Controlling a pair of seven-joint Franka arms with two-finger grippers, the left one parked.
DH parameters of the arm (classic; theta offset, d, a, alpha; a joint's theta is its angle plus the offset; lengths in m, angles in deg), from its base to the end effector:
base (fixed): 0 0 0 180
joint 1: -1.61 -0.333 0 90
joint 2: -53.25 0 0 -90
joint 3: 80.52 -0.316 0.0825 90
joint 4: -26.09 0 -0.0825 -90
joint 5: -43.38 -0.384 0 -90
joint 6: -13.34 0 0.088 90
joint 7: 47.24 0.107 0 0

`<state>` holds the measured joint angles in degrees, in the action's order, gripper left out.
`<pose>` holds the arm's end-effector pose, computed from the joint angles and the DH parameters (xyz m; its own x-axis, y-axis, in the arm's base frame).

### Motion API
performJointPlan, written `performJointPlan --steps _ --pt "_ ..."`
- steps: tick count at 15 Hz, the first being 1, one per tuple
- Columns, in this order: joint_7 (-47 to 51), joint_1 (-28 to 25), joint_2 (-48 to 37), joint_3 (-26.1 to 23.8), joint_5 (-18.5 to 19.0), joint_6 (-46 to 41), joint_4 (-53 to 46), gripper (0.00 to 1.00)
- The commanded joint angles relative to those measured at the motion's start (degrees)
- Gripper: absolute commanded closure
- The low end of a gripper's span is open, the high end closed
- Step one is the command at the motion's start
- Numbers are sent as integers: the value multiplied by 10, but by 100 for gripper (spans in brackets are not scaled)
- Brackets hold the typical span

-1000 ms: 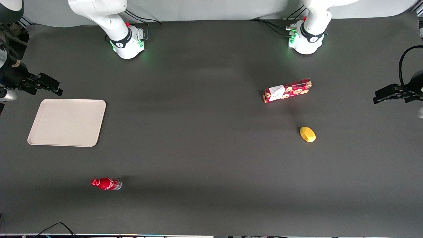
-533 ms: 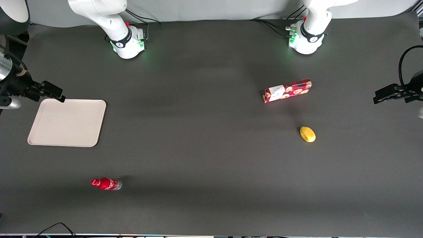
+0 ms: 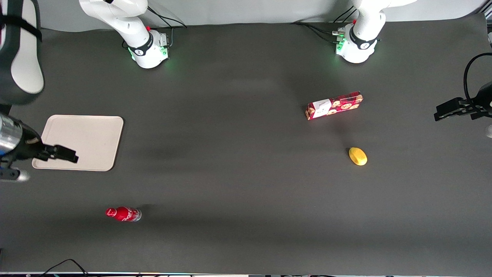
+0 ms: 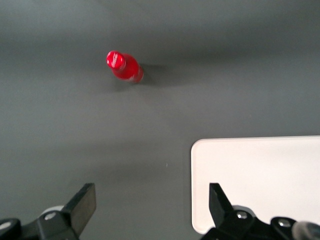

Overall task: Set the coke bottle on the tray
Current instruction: 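Move the open right gripper down to the red Coca-Cola bottle, then close the right gripper around the bottle's body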

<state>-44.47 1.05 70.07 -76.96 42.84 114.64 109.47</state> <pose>0.6523 -0.0283 0.5198 0.9948 -0.0994 0.0202 -0.0995 -0.9950 0.0077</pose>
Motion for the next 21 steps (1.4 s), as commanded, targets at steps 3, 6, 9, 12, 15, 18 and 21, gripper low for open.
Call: performJointPlan --steps 3,6,9,12,15,18,21 --pt "-23 -7 141 -7 -5 76 -102 0" --pt "-20 -15 201 -7 -6 111 -142 0" --pt "-17 -15 253 -17 -7 130 -187 0" --pt "-14 -14 281 -30 -6 173 -189 0" --pt "-14 -15 295 -31 -6 195 -189 0" --pt "-17 -14 310 -31 -5 195 -188 0" --pt "-18 -14 309 -31 -3 194 -185 0"
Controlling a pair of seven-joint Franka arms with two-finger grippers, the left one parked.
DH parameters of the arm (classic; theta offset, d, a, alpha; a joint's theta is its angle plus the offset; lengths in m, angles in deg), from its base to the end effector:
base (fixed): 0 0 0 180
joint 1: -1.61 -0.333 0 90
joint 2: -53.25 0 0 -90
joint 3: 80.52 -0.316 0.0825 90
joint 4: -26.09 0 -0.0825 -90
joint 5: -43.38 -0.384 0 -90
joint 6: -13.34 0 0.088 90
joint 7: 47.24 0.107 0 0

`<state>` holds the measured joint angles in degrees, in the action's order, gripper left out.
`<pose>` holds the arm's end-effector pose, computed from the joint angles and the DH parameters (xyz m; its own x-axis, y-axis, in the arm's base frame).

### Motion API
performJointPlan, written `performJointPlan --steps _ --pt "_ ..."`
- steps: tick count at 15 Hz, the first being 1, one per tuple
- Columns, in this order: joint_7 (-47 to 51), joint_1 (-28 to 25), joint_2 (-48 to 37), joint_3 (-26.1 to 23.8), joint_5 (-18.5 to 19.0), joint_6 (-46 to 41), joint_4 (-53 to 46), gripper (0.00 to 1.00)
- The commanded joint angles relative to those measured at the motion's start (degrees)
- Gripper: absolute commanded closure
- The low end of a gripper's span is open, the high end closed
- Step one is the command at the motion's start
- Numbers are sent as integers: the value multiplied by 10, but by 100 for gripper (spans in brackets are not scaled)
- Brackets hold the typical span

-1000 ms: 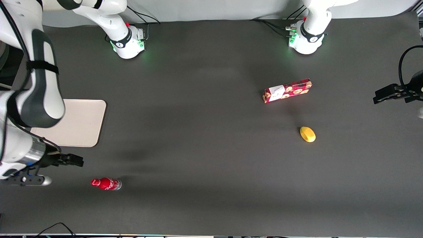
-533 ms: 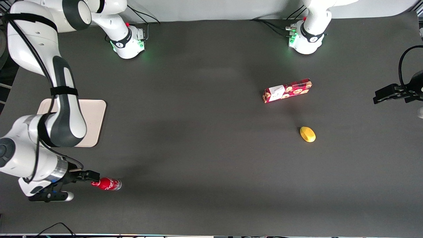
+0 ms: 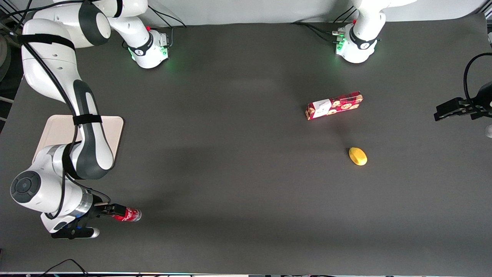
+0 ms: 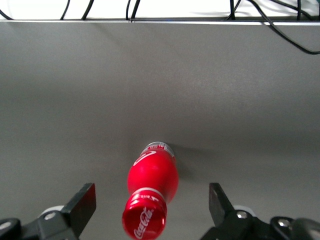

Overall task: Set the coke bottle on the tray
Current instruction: 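Close the right gripper around the bottle's body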

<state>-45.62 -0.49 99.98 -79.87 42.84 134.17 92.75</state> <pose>0.7726 0.0226 0.3181 0.9916 -0.0034 0.1295 -0.0029 -1.0000 -0.0041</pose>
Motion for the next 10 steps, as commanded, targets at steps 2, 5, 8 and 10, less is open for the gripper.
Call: performJointPlan --steps 2,5,8,10 --pt "-4 1 10 -2 -2 -5 -15 12" --pt "-2 1 8 -2 -2 -8 -14 60" --pt "7 1 9 -2 -2 -8 -12 87" --pt "14 1 9 -2 -3 -8 -12 100"
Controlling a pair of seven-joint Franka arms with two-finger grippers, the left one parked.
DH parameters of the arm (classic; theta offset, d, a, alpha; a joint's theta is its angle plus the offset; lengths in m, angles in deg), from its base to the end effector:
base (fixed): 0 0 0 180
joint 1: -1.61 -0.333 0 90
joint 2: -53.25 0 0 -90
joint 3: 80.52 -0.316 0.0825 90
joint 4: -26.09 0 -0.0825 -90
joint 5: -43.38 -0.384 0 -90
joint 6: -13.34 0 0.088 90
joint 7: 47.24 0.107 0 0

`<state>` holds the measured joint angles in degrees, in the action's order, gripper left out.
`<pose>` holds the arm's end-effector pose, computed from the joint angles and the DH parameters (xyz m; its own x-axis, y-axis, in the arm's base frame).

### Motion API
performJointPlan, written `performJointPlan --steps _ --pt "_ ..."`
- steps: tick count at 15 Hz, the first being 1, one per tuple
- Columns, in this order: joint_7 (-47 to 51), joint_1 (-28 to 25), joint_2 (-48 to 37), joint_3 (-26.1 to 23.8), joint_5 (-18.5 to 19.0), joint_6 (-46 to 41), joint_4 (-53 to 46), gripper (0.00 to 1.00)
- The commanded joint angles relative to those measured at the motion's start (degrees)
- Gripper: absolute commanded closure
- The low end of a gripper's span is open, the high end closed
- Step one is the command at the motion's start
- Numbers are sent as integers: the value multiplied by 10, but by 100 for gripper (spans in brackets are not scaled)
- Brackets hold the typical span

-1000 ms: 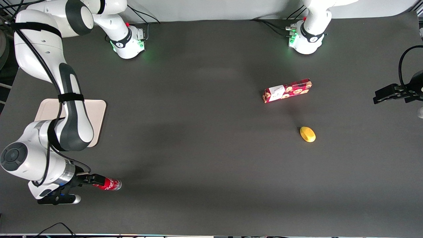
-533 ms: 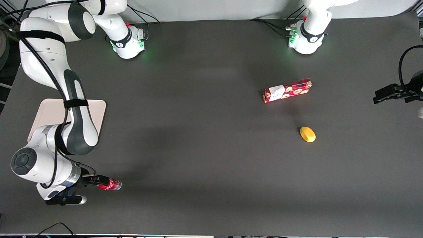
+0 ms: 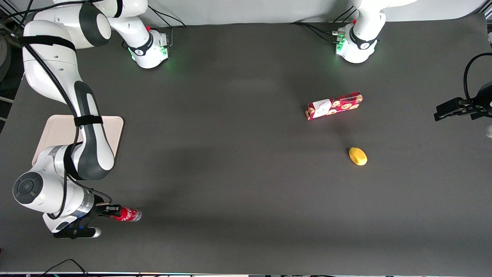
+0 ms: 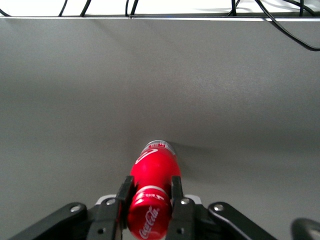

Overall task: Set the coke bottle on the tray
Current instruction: 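Lift the bottle and carry it over the white tray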

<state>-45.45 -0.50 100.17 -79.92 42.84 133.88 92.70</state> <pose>0.7722 0.0232 0.3155 0.9925 -0.0056 0.1220 -0.0051 -1.0000 -0.0048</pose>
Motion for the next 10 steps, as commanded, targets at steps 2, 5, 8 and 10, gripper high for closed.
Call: performJointPlan --steps 2,5,8,10 --pt "16 1 6 -2 -5 -5 -11 100" --pt "32 -4 -12 -2 -7 -38 -11 100" --pt "43 -15 -73 5 -3 -112 -10 100" --pt "43 -13 -121 13 1 -184 -10 100"
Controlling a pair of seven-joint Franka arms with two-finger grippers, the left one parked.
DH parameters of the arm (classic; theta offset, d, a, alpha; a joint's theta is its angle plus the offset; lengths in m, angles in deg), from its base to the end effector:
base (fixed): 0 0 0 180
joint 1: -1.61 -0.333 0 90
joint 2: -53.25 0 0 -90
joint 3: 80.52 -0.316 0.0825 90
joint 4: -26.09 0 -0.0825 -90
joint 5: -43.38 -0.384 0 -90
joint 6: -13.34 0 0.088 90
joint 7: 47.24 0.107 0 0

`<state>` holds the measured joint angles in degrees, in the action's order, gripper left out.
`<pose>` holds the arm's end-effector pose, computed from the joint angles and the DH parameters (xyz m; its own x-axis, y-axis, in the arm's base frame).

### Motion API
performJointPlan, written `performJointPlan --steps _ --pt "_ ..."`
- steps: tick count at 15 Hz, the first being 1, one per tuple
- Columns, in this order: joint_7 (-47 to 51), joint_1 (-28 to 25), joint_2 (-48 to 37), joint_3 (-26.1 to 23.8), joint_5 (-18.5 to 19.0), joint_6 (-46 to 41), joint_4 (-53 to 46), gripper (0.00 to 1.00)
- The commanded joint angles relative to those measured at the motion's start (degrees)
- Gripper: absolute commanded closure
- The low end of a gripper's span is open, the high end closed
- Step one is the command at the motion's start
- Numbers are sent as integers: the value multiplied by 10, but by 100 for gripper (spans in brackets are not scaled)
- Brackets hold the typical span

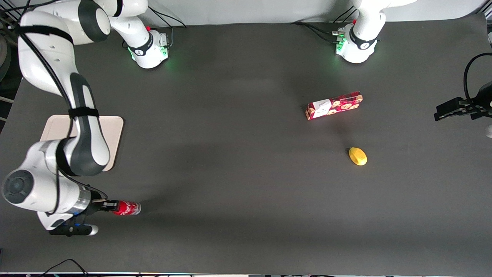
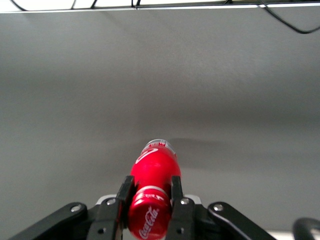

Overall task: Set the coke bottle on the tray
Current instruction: 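Lift the bottle and carry it over the white tray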

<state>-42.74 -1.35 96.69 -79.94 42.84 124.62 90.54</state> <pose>0.7613 0.0346 0.3647 0.9976 -0.0373 0.0588 -0.0370 -0.9993 -0.0066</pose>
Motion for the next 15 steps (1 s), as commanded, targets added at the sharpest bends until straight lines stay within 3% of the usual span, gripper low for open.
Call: performJointPlan --steps 1,4,8,12,15 --pt "15 -2 -112 20 11 -125 10 100" --pt "9 12 -171 21 45 -201 11 100" --pt "-40 60 -244 21 52 -260 52 100" --pt "-160 161 -318 21 66 -186 170 100" --pt "-253 228 -328 21 65 -97 250 100"
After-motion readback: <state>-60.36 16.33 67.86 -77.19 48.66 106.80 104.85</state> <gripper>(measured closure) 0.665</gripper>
